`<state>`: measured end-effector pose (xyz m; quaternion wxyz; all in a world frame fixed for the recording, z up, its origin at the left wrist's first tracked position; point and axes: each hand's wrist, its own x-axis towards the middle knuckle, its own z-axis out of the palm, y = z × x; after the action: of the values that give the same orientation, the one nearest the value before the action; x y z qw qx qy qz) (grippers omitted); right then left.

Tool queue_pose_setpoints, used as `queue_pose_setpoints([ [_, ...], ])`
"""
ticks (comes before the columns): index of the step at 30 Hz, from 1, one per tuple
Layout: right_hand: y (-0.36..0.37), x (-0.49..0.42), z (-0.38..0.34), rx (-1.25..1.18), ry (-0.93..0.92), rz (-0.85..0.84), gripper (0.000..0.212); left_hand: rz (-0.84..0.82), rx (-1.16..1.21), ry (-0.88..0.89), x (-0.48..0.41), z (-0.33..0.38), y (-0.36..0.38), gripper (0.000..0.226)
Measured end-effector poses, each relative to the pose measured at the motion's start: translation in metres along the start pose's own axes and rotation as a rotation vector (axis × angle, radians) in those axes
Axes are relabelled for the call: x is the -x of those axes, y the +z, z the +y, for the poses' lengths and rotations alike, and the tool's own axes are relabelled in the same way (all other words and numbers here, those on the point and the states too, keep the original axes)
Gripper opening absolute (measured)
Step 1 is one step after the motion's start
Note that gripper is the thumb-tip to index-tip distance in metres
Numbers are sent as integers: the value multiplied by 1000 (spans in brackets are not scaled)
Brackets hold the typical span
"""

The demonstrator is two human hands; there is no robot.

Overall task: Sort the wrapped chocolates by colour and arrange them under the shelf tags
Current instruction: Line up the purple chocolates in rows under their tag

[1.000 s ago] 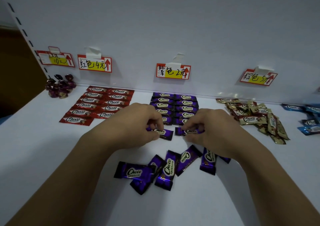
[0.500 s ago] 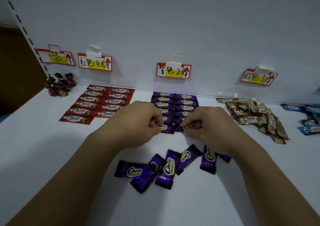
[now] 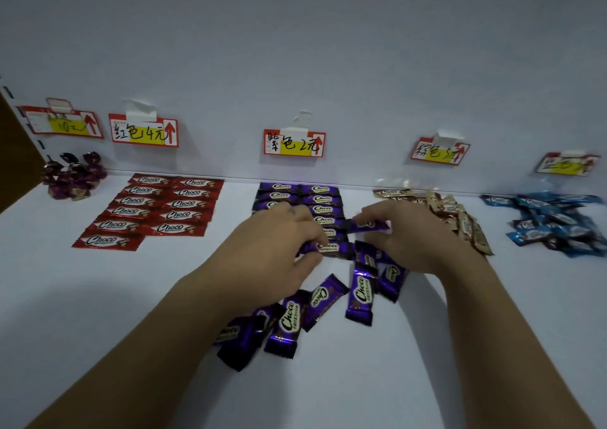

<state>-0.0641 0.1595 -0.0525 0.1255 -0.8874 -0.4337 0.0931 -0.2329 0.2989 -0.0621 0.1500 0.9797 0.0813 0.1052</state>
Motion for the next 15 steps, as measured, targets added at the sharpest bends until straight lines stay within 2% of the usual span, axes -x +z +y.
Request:
queue_pose_setpoints([
  [9,-8,-12,-7,59,66,54,10,-79,-134,94,-13,10,15,35],
  [13,-23,-9,-4,130,68,-121,32,-87,-144,99,-12,14,12,35],
  [15,-25,-1,2,129,26,-158,34,-84,-137,112,-11,19,10,36],
])
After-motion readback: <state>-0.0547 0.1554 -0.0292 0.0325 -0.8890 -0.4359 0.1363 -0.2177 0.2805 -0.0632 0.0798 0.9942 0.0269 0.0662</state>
